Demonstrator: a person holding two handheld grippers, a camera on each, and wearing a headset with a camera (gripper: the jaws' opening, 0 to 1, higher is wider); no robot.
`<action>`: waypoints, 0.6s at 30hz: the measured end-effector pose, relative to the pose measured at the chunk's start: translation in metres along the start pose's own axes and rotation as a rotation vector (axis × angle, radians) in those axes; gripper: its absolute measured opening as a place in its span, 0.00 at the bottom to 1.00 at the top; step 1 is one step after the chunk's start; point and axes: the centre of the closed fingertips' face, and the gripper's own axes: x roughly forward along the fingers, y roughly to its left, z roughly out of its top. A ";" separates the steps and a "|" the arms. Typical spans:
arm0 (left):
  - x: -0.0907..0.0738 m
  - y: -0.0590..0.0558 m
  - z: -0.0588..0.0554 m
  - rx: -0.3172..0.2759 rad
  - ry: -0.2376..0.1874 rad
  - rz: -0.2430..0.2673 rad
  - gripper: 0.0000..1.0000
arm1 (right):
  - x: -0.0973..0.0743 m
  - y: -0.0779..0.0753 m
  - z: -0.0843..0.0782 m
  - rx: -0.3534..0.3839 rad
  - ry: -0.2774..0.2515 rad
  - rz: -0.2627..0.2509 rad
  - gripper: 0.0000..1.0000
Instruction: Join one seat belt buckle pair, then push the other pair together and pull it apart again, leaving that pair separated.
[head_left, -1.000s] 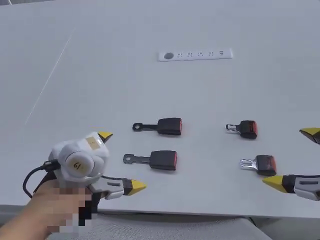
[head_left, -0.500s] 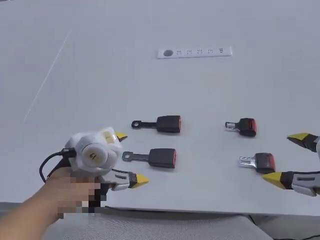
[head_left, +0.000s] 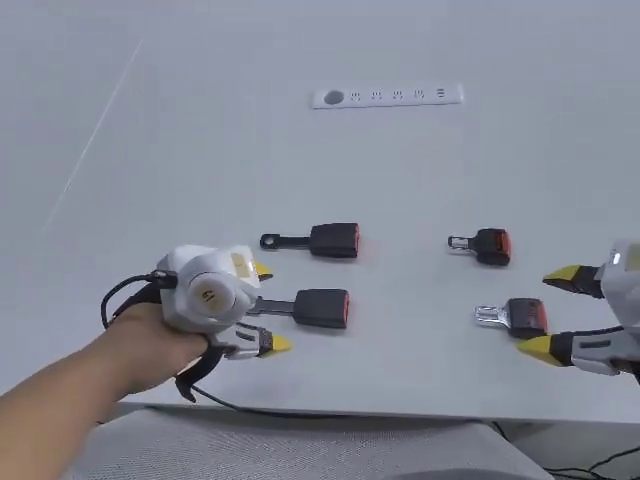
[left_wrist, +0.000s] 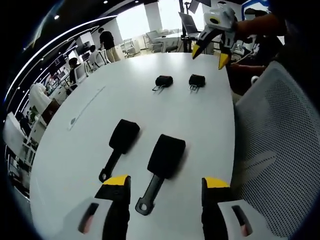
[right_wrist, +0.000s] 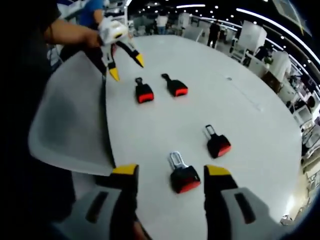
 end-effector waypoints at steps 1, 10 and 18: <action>0.002 0.000 0.000 0.002 0.004 -0.010 0.57 | 0.001 -0.002 -0.001 -0.002 0.005 0.002 0.53; 0.016 0.001 0.000 0.056 0.036 -0.075 0.49 | 0.011 -0.014 -0.011 -0.121 0.059 0.044 0.47; 0.027 0.003 0.004 0.100 0.056 -0.090 0.46 | 0.023 -0.017 -0.026 -0.138 0.102 0.079 0.45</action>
